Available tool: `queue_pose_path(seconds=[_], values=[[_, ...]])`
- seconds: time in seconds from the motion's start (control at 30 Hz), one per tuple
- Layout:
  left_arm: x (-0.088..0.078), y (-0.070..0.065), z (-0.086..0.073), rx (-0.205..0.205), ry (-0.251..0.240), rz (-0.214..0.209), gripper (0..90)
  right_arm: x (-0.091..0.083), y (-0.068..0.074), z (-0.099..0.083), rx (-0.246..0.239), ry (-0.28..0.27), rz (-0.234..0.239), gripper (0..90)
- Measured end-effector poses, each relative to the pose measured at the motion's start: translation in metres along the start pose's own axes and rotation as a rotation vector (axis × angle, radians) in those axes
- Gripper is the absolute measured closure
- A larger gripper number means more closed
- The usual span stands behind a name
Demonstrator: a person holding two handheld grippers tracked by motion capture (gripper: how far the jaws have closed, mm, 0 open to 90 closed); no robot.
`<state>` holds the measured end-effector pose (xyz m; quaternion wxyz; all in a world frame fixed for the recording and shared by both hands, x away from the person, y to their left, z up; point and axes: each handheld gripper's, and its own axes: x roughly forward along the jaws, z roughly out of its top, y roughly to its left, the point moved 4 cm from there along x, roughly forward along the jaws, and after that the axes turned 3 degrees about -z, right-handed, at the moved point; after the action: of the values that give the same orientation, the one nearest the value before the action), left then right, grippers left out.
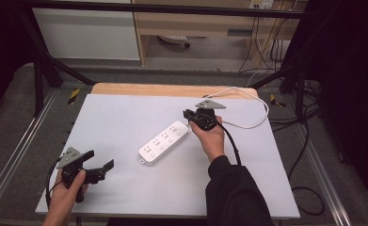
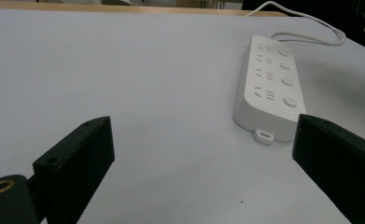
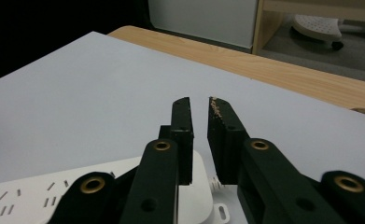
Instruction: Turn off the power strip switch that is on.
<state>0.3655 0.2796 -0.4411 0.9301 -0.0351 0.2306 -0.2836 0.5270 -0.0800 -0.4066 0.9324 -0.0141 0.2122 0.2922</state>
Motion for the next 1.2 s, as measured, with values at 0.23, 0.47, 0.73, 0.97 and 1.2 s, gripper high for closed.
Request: queue_pose_path(seconds=[0.23,0.47,0.73,0.97,1.2], values=[[0.0,-0.001,0.0,0.007,0.006,-0.002,5.3,0.002,0.004,-0.001,-0.01,0.004,0.007,87.2],[0.0,-0.001,0.0,0.009,0.007,0.0,5.3,0.006,0.008,-0.005,-0.021,0.018,0.015,89.4],[0.001,-0.001,-0.001,0.015,0.01,0.003,5.3,0.01,0.01,-0.011,-0.034,0.034,0.017,90.0],[0.001,-0.001,-0.001,0.018,0.012,-0.002,5.3,0.013,0.011,-0.019,-0.032,0.053,0.012,90.0],[0.001,-0.002,-0.001,0.023,0.018,-0.001,5.3,0.014,0.015,-0.025,-0.025,0.062,0.029,90.0]])
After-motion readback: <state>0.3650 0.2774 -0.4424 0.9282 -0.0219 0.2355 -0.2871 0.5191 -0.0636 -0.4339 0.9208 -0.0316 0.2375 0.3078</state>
